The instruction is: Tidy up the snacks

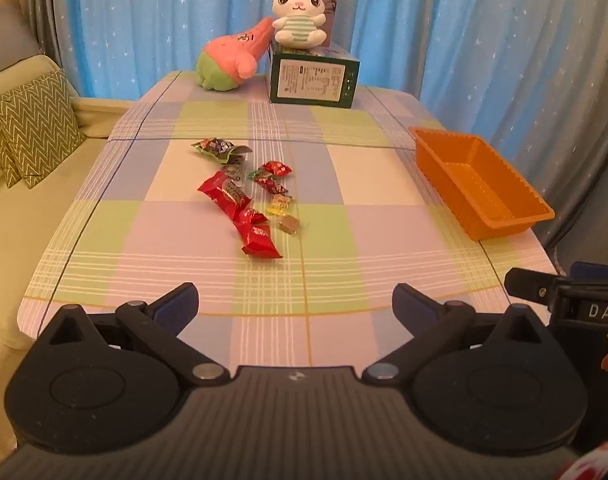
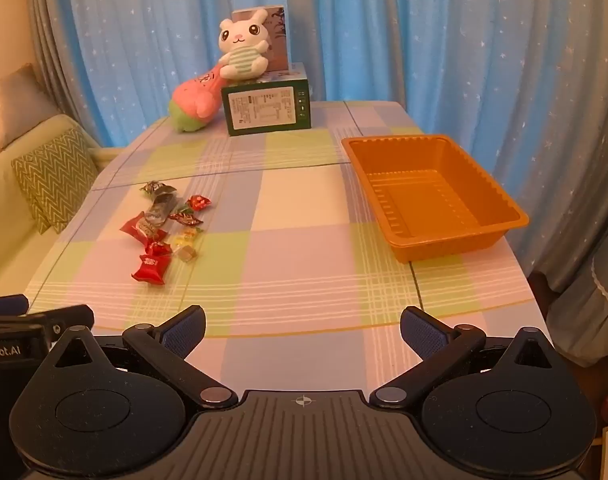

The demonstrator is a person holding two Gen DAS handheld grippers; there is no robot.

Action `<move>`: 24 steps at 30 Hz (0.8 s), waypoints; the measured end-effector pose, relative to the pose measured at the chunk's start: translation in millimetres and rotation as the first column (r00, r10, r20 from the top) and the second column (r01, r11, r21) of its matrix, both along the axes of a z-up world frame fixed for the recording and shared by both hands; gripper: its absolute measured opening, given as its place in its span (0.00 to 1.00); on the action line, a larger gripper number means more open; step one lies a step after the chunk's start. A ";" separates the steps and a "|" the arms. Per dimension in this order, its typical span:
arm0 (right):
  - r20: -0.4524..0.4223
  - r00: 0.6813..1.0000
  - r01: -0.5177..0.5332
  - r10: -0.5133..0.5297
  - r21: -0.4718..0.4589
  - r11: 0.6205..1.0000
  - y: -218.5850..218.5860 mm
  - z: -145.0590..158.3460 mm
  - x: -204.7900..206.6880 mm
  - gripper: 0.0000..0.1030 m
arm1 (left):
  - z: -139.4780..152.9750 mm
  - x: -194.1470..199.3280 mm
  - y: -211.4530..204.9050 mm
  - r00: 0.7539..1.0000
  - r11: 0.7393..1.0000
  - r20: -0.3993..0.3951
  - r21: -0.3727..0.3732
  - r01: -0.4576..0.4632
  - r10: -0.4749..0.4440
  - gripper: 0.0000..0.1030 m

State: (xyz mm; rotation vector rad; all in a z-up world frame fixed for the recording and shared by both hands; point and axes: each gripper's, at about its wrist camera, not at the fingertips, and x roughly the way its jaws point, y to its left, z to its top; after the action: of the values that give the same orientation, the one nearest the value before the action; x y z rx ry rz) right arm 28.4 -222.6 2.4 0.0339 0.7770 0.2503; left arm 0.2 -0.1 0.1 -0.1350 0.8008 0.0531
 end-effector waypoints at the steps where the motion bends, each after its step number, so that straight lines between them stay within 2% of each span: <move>1: 0.001 1.000 0.000 0.000 -0.014 1.000 0.5 0.3 -0.5 1.00 | -0.1 0.8 -0.6 1.000 1.000 0.002 -0.003 0.001 -0.001 0.99; 6: -0.005 1.000 0.005 -0.005 0.000 1.000 -0.3 1.0 -0.9 1.00 | 4.8 6.2 3.6 1.000 1.000 0.001 -0.031 -0.002 0.002 0.99; 10: -0.009 1.000 0.004 -0.004 0.009 1.000 -1.0 2.0 0.9 1.00 | 4.5 0.4 -0.9 1.000 1.000 0.027 -0.004 -0.005 0.005 0.99; 11: 0.001 1.000 0.000 0.000 -0.002 1.000 -2.9 8.9 0.5 1.00 | 1.3 -1.3 0.2 1.000 1.000 0.029 -0.006 -0.005 0.005 0.99; 24: 0.009 1.000 0.007 -0.007 0.004 1.000 -2.7 4.0 -1.6 1.00 | -0.7 -3.6 -1.3 1.000 1.000 0.027 -0.010 -0.001 0.001 0.99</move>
State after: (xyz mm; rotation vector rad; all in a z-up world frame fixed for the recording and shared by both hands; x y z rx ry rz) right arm 26.8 -225.3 6.4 0.0394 0.7675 0.2448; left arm -3.4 -1.4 -0.6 -0.1448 0.7742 0.0480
